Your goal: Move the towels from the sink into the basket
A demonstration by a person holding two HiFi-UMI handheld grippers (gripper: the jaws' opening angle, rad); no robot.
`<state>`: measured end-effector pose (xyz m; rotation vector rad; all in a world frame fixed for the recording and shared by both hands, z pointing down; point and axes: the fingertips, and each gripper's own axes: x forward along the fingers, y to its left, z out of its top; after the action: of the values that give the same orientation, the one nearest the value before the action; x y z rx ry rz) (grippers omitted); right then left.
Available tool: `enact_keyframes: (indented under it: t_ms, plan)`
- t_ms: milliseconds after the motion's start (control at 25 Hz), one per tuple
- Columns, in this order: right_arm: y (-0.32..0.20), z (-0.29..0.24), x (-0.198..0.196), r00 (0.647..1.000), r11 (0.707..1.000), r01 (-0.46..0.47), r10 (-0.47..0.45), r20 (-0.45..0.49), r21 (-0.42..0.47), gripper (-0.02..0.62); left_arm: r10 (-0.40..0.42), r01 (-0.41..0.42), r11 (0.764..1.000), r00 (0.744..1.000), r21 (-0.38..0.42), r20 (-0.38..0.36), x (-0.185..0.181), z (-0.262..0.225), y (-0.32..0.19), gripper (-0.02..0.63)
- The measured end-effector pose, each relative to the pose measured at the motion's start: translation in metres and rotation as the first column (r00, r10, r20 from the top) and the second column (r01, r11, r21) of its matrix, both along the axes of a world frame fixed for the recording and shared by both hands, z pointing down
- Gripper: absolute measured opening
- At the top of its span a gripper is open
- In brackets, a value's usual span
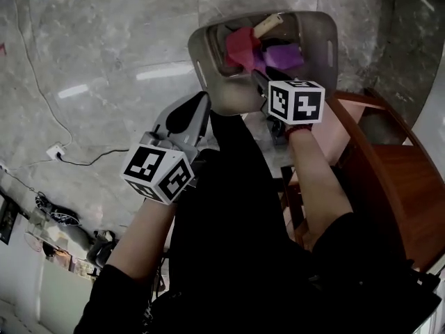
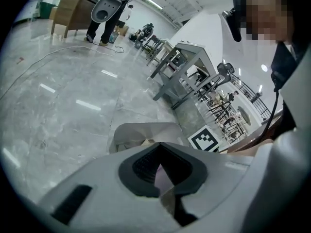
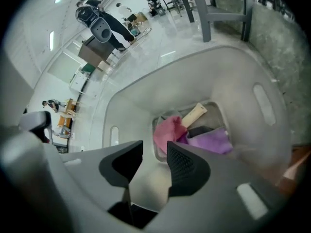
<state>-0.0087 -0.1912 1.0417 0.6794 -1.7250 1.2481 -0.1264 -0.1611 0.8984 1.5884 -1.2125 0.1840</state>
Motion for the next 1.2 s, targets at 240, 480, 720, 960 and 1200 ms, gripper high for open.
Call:
enact_keyframes:
  t_ms: [240,480,720,960,1200]
  plan:
    - [-0.004,-0.073,0.02,0.988,0.98,-0.128,0.14,-0.069,0.154,0.153,0.095,-0.093,0.989,0.995,0.111,-0.016,0.006,-0.073,0.008,0.003]
    - [0.018,-0.204,0.031,0.948,0.879,-0.259,0.311,-0.069,0.399,0.009,0.254,-0.257,0.93,0.966,0.263,0.044,0.006,-0.191,0.032,0.003]
    - [0.032,-0.413,-0.009,0.863,0.69,-0.504,0.381,0.331,0.52,0.009,0.255,-0.234,0.852,0.967,0.469,0.019,-0.004,-0.335,0.042,0.003]
    - [0.075,-0.627,-0.01,0.879,0.451,-0.476,0.231,0.417,0.755,0.002,0.282,-0.199,0.737,0.959,0.646,-0.026,0.003,-0.49,0.087,0.003]
    - [0.124,-0.777,0.005,0.878,0.282,-0.479,0.16,0.452,0.831,0.006,0.416,-0.237,0.61,0.908,0.756,-0.052,0.008,-0.623,0.107,0.003]
